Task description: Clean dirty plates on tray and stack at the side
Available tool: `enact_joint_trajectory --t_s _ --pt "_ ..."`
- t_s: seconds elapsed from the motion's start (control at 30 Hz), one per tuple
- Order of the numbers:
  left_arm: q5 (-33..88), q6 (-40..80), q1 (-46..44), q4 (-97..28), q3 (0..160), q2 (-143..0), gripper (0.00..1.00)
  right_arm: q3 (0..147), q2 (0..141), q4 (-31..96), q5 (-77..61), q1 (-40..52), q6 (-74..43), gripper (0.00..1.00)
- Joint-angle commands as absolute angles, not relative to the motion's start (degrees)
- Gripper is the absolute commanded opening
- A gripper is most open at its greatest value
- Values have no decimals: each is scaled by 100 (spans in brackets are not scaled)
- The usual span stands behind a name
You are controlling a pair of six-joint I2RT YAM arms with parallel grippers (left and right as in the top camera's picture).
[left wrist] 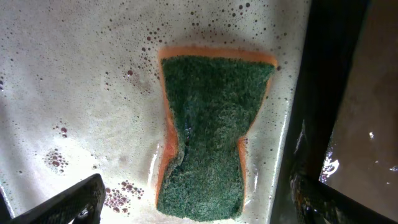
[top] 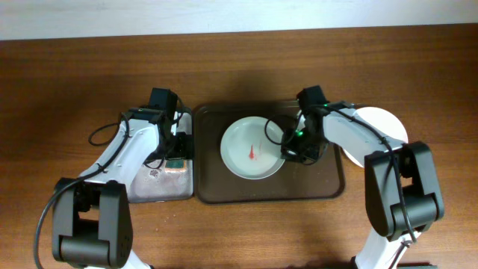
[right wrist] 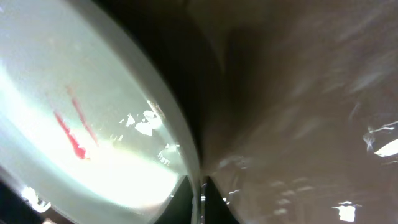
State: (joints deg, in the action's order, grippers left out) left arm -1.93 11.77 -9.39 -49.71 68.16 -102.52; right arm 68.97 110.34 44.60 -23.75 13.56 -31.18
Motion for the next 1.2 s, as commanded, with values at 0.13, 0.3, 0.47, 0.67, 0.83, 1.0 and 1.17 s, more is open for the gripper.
enact_joint_trajectory --t_s 0.13,0.3,0.47,0.67,0.83,1.0,1.17 --pt "-233 1192 -937 -4960 6910 -10156 94 6895 11096 3721 -2624 1151 -2689 37" --pt "-233 1192 -937 -4963 6910 -10156 94 6890 11096 3059 -2064 1162 -1772 29" --pt "-233 1192 -937 -4960 6910 -10156 95 6799 11102 3061 -1772 1387 -1483 30" --pt "-233 1194 -937 -4963 6910 -10156 95 6737 11229 3068 -1691 1441 -1505 18" --pt "-233 1192 -937 -4980 6910 -10156 95 6740 11284 3347 -1710 1439 -2021 4" --pt "-231 1192 -937 -4984 6910 -10156 95 6740 11255 3597 -1970 1396 -4241 4" --pt "-233 1192 -937 -4980 6910 -10156 93 6740 11255 3844 -2036 1542 -4246 4"
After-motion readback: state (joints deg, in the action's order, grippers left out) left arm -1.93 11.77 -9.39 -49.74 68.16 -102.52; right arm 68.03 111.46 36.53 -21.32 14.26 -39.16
